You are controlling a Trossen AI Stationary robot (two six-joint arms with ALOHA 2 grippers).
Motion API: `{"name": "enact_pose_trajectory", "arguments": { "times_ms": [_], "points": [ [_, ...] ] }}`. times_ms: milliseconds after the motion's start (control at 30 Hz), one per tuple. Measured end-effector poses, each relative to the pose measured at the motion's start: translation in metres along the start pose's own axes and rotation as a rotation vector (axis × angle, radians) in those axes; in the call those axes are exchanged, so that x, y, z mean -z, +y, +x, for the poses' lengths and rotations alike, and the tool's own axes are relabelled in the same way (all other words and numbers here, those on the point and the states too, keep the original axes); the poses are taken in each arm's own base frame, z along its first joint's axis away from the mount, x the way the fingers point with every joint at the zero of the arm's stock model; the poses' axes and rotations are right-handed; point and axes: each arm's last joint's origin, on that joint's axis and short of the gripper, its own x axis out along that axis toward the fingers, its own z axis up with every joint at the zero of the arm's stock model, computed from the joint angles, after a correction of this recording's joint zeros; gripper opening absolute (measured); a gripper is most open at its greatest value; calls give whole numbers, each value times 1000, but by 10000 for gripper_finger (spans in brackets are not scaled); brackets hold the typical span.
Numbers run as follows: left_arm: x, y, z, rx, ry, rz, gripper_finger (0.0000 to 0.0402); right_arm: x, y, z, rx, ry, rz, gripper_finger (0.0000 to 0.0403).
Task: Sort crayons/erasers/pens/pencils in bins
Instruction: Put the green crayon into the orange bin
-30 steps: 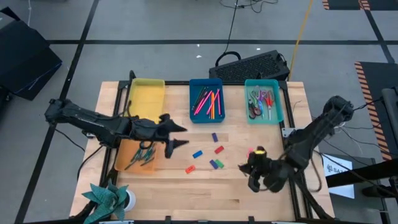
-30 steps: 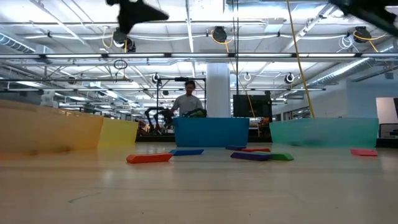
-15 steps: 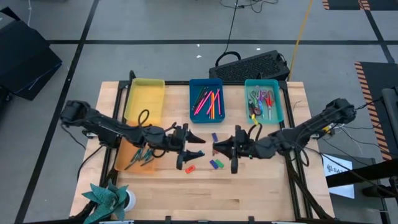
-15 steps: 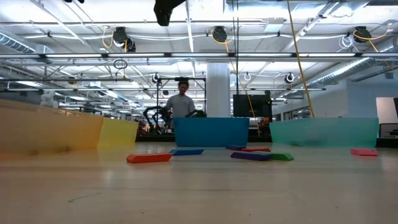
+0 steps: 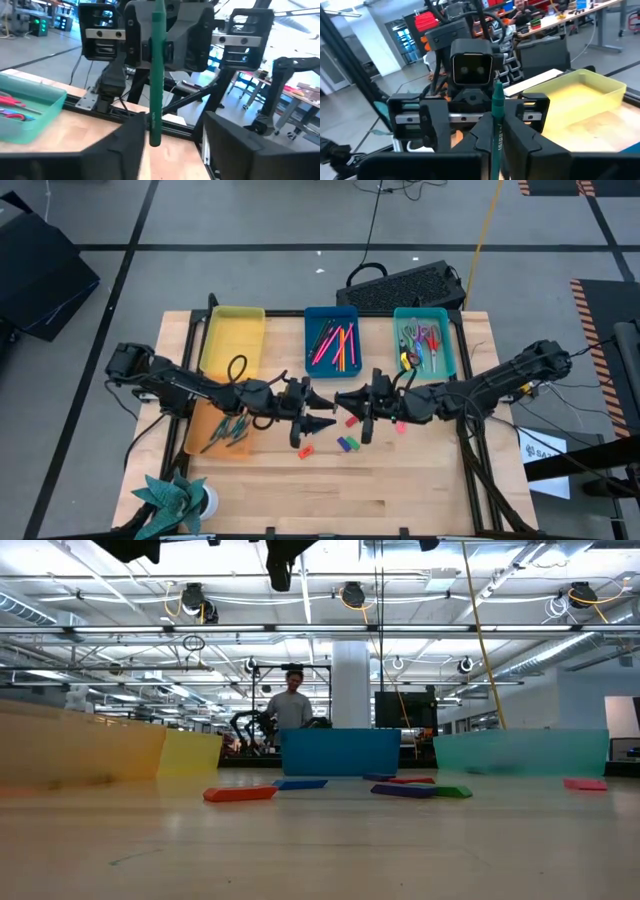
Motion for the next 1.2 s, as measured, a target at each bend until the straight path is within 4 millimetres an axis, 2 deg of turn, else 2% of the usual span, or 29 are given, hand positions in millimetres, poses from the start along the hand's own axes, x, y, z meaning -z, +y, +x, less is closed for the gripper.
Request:
{"name": "enact_pose_trajectory", "arguments": {
  "times_ms": [300,433,600,700,833,1033,1133,1200],
  "points": [
    [0,19,2,-60,11,5,30,-4,-11,6,42,-14,-18,20],
    [-2,21,2,-66,6,-4,22,-6,-11,6,42,-21,-34,32],
    [-8,19,-10,-145,98,15,23,-6,-11,6,44,-20,-52,92],
    [-17,17,-30,-241,203,14,22,-4,-12,6,49,-2,-68,135],
    [-23,4,-75,-395,420,-88,24,10,-17,4,93,126,-105,179],
    [-2,-7,-155,-821,822,-363,25,36,-22,-8,173,370,-166,200],
    [10,-11,-178,-1040,943,-414,25,41,-21,-12,178,414,-192,199],
    [20,-12,-181,-1104,1002,-418,28,42,-19,-13,168,417,-195,197]
  ]
}}
